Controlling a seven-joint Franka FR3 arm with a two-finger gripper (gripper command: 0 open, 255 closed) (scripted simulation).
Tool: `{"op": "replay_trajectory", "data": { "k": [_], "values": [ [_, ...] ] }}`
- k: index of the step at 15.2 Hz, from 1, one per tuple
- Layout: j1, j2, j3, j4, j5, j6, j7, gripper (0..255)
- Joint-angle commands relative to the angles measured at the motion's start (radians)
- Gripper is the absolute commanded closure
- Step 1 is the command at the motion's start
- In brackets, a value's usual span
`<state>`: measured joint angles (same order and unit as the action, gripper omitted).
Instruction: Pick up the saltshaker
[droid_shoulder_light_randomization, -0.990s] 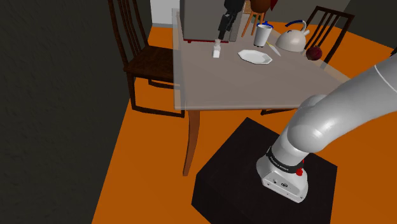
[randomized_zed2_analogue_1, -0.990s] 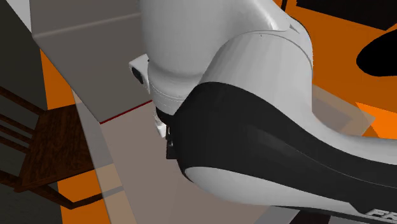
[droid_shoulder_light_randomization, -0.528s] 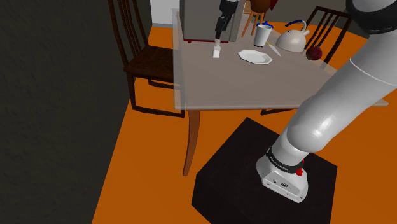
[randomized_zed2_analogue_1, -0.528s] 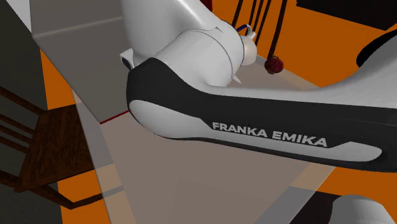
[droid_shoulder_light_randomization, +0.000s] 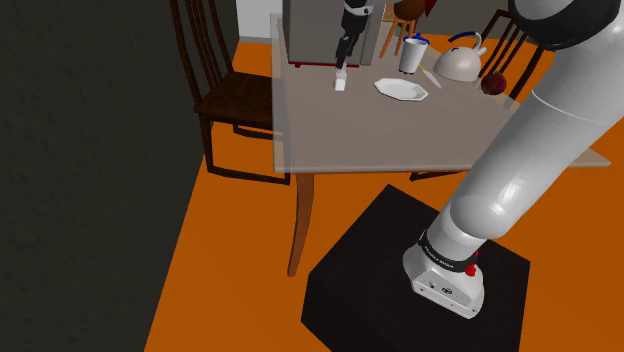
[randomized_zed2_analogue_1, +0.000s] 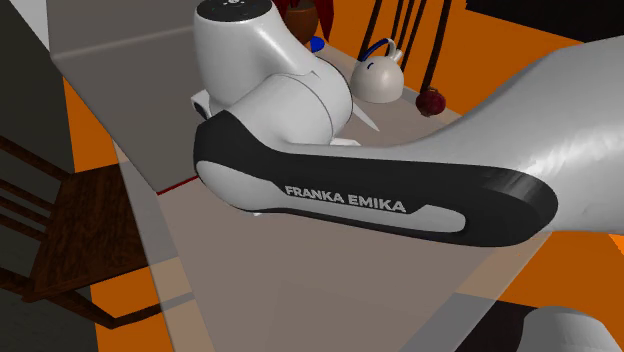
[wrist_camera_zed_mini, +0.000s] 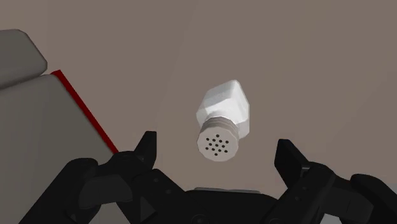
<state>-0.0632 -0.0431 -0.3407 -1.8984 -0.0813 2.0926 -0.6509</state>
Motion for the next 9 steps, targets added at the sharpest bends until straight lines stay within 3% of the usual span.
{"op": "replay_trajectory", "data": {
  "k": [1, 3, 4, 9],
  "values": [
    [-0.001, 0.002, -0.001, -0.026, 0.000, 0.028, 0.001, 0],
    [-0.001, 0.003, -0.001, -0.032, 0.000, 0.036, 0.001, 0],
    [-0.001, 0.002, -0.001, -0.035, -0.001, 0.037, 0.001, 255],
    [-0.001, 0.004, -0.001, -0.031, 0.000, 0.035, 0.001, 255]
  ]
}}
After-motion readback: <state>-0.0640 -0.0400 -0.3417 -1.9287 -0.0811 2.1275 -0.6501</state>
